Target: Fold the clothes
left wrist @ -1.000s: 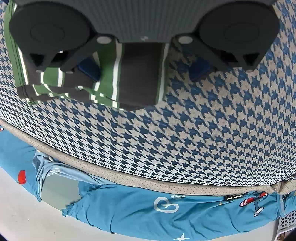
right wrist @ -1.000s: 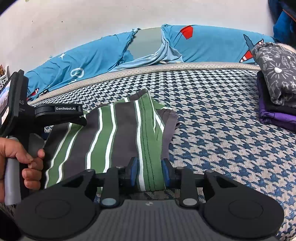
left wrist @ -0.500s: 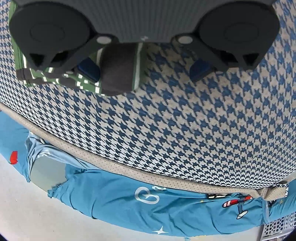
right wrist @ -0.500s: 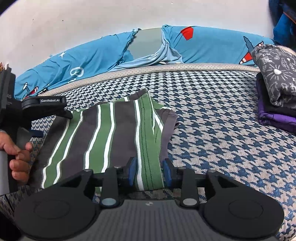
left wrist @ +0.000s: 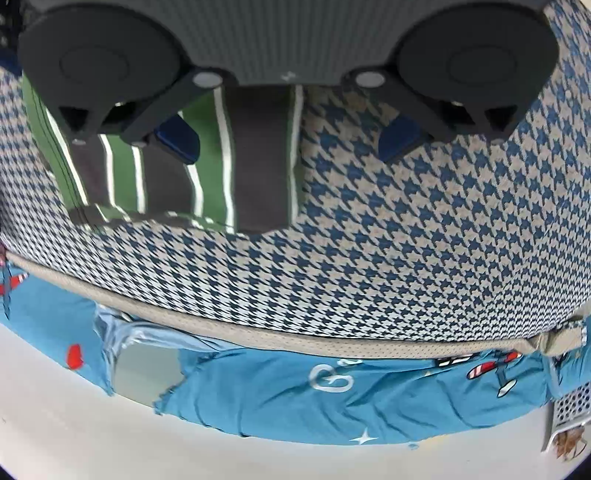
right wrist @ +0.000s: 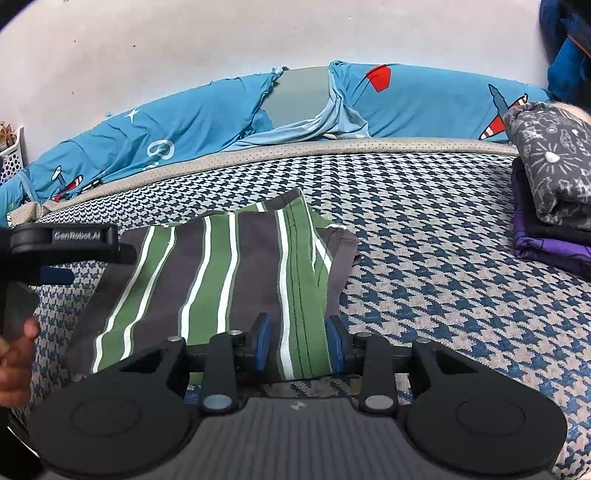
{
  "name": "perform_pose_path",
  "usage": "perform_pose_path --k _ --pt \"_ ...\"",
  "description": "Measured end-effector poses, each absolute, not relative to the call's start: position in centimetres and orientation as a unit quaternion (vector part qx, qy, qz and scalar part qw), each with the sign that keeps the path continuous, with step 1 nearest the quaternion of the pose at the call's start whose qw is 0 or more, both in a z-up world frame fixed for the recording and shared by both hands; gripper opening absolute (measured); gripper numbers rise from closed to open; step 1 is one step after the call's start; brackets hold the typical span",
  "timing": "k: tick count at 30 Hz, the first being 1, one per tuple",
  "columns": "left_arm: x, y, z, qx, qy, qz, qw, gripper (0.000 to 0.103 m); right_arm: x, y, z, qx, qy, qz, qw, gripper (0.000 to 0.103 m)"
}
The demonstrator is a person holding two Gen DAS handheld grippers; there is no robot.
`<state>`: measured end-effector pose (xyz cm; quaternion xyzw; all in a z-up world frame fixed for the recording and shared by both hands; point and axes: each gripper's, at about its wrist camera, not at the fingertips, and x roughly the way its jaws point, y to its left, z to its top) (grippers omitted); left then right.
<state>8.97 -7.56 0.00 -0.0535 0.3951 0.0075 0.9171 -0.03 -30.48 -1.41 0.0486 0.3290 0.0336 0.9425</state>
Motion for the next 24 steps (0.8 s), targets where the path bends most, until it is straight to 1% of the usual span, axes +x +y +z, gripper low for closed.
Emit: perform_pose_path --k 12,19,24 --pt "5.4 -9.0 0.0 -0.036 0.399 -0.006 0.916 0.103 -0.1 -30.9 -1.5 0.044 0.332 0.028 0.942 0.033" --pt "3.9 -9.3 0.0 -0.032 0.405 -0.011 0.914 0.103 -0.1 -31.0 -1.6 0.043 0.331 0.027 0.942 0.038" --pt "3.0 -9.5 -0.1 -0.024 0.408 -0.013 0.912 0.103 -0.2 -31.1 -1.6 0.044 0.327 0.028 0.943 0.038"
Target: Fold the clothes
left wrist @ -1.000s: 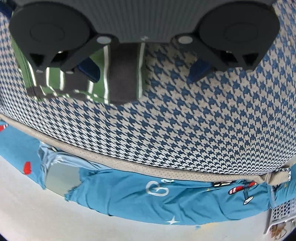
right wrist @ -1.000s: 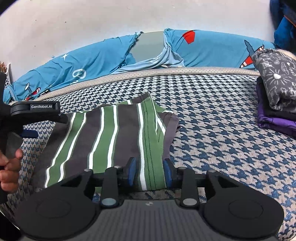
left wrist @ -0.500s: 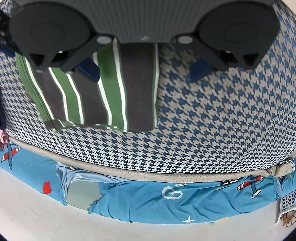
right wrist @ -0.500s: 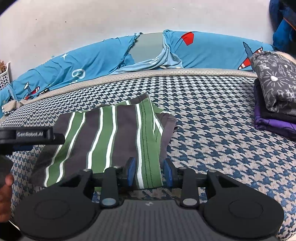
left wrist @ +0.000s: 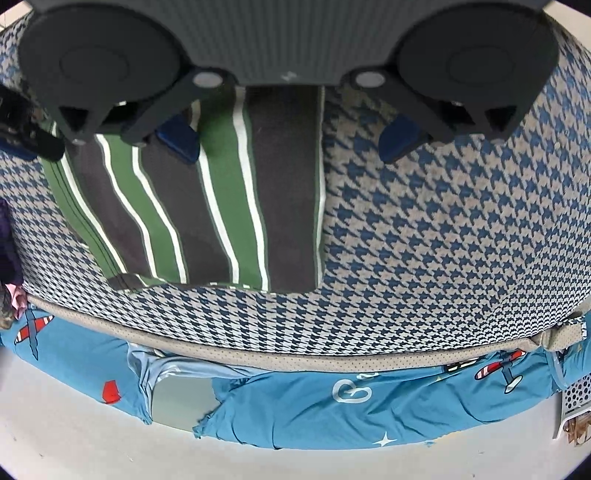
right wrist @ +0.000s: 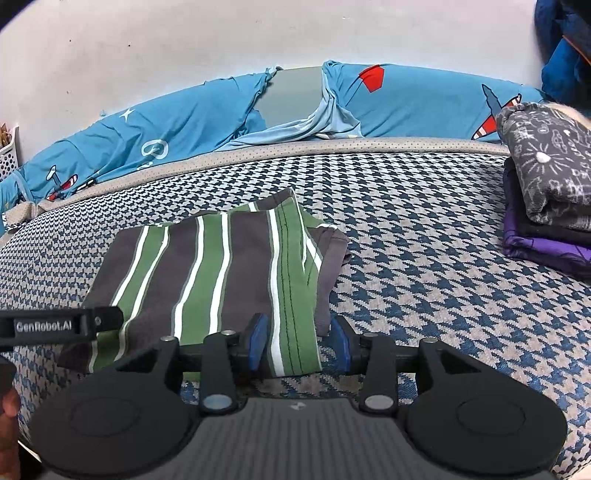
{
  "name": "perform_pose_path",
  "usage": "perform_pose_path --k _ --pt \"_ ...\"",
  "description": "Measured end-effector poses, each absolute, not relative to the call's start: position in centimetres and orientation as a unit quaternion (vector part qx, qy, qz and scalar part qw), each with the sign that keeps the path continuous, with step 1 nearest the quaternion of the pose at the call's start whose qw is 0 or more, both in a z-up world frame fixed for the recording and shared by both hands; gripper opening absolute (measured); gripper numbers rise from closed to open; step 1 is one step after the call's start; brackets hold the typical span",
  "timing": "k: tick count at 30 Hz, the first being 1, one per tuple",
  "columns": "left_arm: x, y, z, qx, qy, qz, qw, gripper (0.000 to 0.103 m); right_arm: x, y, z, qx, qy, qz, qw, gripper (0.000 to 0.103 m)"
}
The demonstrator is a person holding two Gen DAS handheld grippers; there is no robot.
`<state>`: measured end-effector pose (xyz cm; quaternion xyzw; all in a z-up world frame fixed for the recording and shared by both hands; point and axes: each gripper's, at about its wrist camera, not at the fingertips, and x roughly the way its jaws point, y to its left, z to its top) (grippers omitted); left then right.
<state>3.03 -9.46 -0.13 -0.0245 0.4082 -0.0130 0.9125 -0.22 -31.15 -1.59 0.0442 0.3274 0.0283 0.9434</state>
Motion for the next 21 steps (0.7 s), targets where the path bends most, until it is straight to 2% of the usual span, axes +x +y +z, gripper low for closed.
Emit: perform_pose_path --k 21 --pt "-1.1 -9.6 -0.2 0.007 0.42 -0.051 0.906 0.103 -1.0 -33.6 -1.0 0.065 0.363 0.055 0.928 0.041"
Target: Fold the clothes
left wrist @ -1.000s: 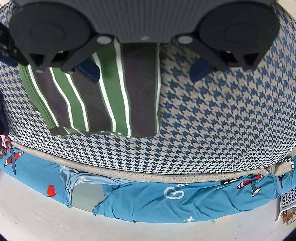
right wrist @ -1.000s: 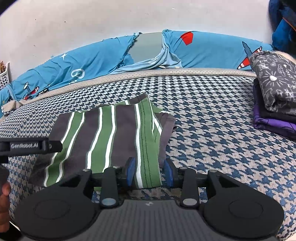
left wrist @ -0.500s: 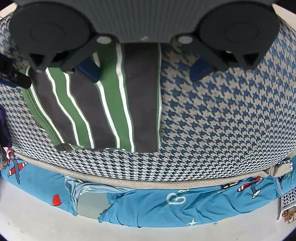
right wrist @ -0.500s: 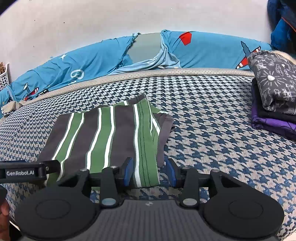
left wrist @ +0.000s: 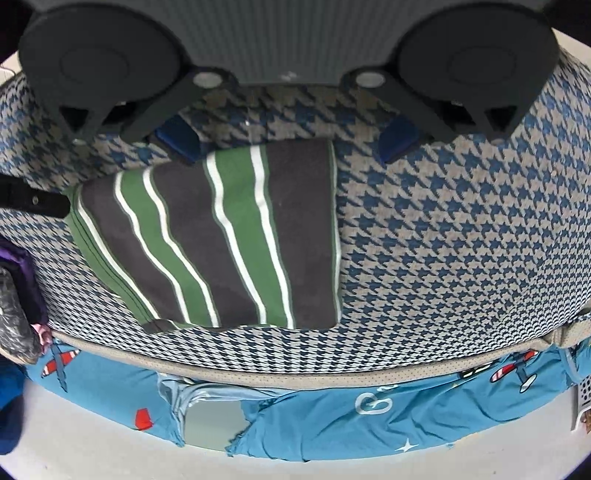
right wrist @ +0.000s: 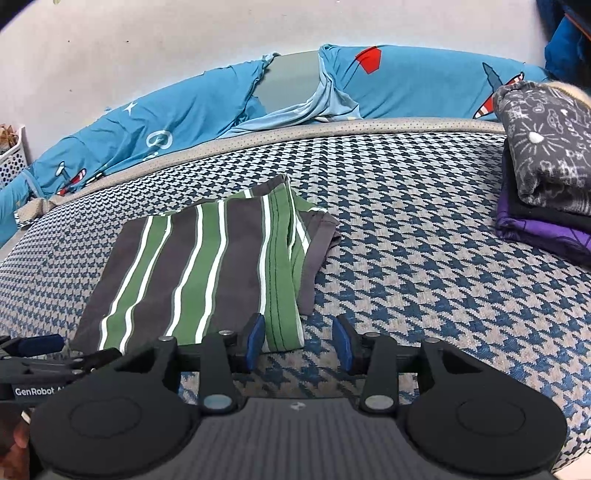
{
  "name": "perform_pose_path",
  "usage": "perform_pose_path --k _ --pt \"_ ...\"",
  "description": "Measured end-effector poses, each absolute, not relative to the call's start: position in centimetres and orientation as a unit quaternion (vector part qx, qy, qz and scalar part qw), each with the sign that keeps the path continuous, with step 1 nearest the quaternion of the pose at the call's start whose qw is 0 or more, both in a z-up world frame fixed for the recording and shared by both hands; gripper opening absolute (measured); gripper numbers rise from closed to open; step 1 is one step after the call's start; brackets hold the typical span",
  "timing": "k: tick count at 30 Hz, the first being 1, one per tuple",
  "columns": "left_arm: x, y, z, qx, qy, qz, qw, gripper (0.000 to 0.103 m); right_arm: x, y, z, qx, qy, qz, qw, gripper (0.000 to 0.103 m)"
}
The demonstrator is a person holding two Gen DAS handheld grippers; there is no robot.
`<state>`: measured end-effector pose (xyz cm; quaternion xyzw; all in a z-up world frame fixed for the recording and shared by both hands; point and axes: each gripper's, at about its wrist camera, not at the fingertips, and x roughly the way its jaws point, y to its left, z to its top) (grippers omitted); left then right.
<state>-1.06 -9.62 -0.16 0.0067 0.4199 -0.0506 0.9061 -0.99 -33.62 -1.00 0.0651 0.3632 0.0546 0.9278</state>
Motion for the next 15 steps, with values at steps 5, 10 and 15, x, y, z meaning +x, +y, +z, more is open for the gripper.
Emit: perform_pose_path --k 5,10,15 --pt "-1.0 -9.4 0.0 0.003 0.414 -0.068 0.908 0.103 -0.7 -34.7 -1.1 0.082 0.37 0.07 0.923 0.044" --pt "0.1 -8.7 0.5 -0.015 0.411 -0.076 0.908 0.103 0.5 -35.6 -1.0 0.1 0.379 0.083 0.916 0.044" --pt "2.0 -7.8 0.6 -0.033 0.414 -0.092 0.905 0.103 2.6 -36.1 -1.2 0.104 0.393 0.096 0.908 0.045"
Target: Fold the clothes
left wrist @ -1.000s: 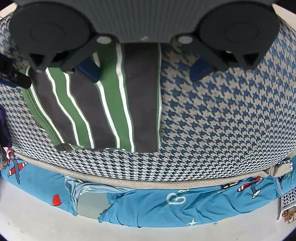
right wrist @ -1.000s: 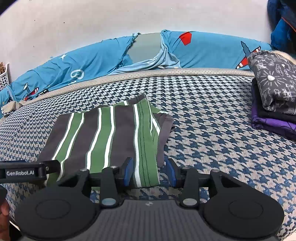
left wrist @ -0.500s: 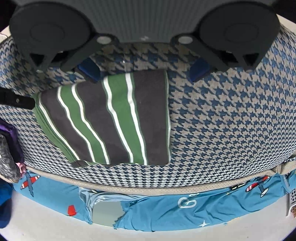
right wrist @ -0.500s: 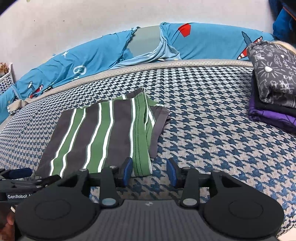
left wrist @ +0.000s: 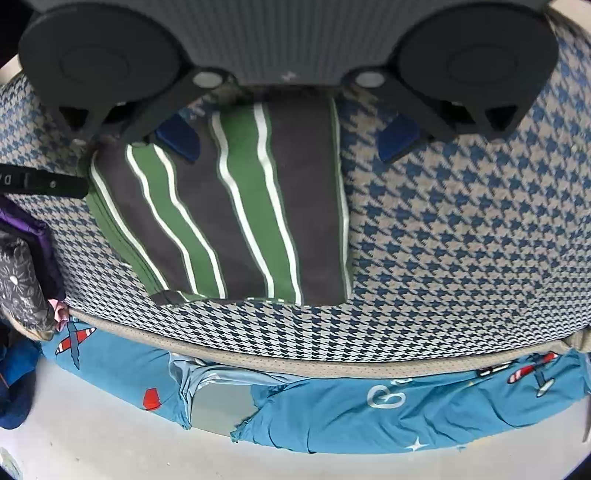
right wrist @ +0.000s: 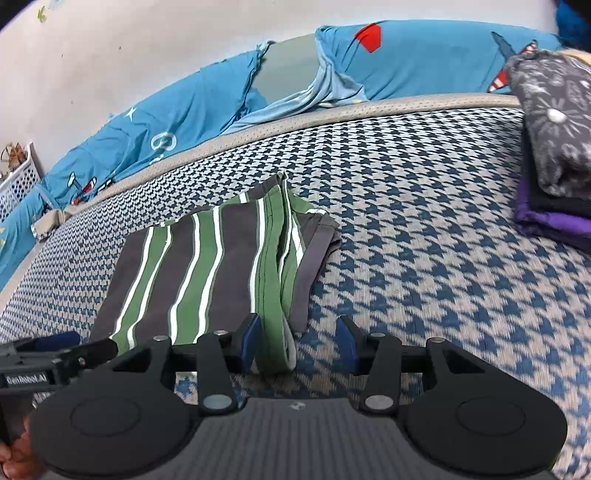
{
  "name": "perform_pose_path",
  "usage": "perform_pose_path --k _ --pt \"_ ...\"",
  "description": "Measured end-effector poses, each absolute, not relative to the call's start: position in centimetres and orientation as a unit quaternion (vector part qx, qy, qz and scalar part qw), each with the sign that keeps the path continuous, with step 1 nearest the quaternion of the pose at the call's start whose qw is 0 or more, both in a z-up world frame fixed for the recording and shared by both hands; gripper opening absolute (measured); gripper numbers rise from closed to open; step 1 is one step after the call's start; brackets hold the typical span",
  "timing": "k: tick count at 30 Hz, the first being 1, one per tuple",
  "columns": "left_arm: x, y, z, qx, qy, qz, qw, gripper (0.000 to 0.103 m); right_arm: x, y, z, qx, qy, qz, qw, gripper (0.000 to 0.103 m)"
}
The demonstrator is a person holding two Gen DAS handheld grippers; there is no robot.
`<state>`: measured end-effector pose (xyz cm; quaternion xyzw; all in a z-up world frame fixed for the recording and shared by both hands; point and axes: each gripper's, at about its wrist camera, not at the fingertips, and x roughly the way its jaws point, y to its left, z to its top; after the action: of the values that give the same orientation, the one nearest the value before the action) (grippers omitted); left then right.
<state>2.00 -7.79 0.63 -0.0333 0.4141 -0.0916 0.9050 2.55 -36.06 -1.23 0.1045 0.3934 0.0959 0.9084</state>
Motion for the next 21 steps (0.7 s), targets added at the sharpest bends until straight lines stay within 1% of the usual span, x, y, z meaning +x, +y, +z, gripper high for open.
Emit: perform_pose_path --k 4,7,11,21 --pt "3.7 -7.6 0.3 -0.037 0.421 -0.104 0.901 0.103 4.4 -36.2 -1.5 0.099 0.403 0.106 0.904 0.046" --pt "4.7 -7.7 0.0 -0.033 0.426 -0.116 0.897 0.103 5.6 -36.4 -1.8 0.109 0.409 0.115 0.898 0.051" --pt "5.6 -7.8 -0.3 -0.027 0.427 -0.129 0.895 0.103 6.9 -36.5 -2.1 0.112 0.411 0.12 0.897 0.052" --pt "8.0 -7.3 -1.6 -0.058 0.442 -0.155 0.882 0.103 9.4 -37.0 -3.1 0.152 0.424 0.141 0.882 0.055"
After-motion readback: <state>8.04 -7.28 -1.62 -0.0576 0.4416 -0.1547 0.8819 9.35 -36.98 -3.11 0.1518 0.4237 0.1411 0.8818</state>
